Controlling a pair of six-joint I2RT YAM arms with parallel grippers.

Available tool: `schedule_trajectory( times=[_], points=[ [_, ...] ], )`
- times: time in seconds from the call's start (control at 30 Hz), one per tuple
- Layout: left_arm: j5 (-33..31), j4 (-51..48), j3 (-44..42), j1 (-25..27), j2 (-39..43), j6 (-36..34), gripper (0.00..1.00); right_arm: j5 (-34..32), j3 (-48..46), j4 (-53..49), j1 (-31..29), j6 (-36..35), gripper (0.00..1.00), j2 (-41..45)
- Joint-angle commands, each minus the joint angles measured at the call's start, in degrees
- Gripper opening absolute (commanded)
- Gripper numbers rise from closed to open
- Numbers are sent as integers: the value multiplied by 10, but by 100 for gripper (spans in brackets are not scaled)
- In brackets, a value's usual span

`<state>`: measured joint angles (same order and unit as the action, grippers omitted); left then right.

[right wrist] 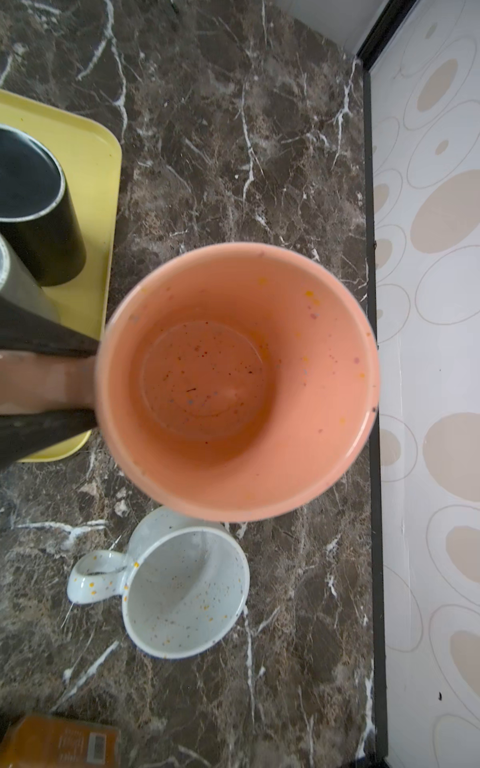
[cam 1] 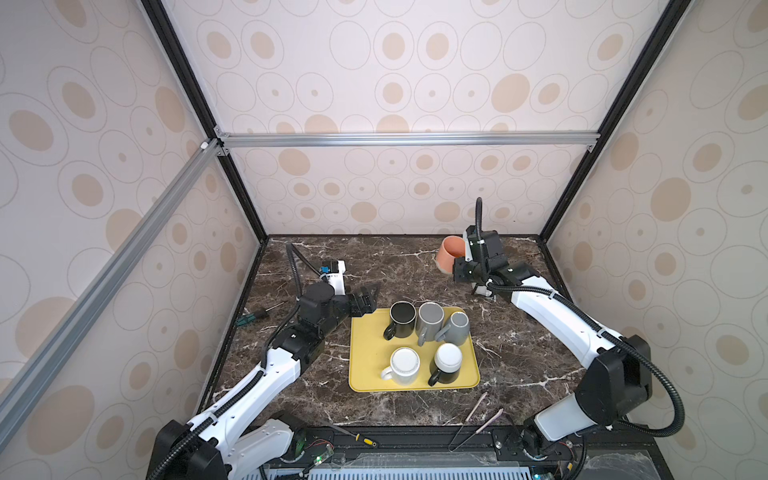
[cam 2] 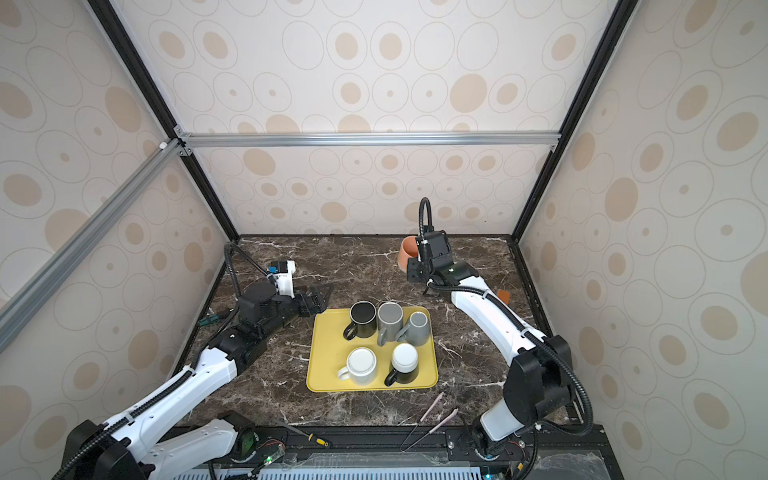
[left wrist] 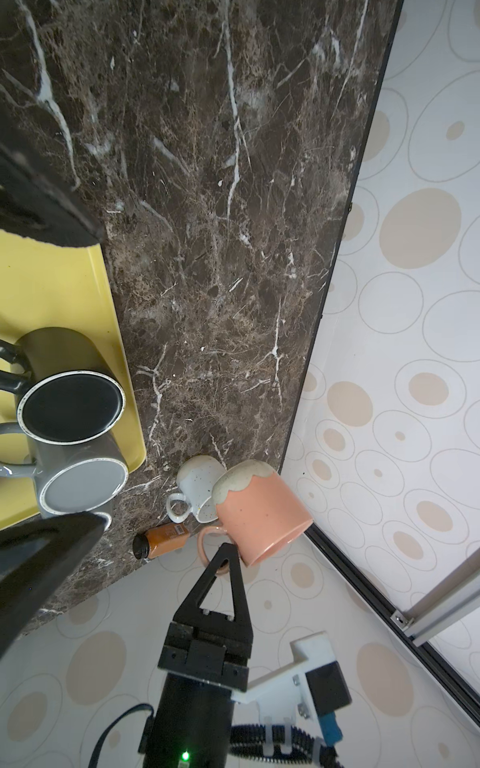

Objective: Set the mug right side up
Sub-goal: 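Lower the pink mug upright beside the white speckled mug with the right gripper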

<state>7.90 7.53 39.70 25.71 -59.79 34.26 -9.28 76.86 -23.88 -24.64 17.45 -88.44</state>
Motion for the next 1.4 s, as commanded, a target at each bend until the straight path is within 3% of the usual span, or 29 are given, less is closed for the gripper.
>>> schedule_trajectory(
  times=[0.0,0.67,1.37],
  points=[
    [9,21,-3,-5,-4,3,100,-40,1,71,4,-23,0,-14],
    [3,11,-17,-5,10,5,100,-57,-40,118,25,-25,0,-103],
    [18,23,-37,-5,12,9,100,-77,-76,158,33,-30,0,-131]
  ],
)
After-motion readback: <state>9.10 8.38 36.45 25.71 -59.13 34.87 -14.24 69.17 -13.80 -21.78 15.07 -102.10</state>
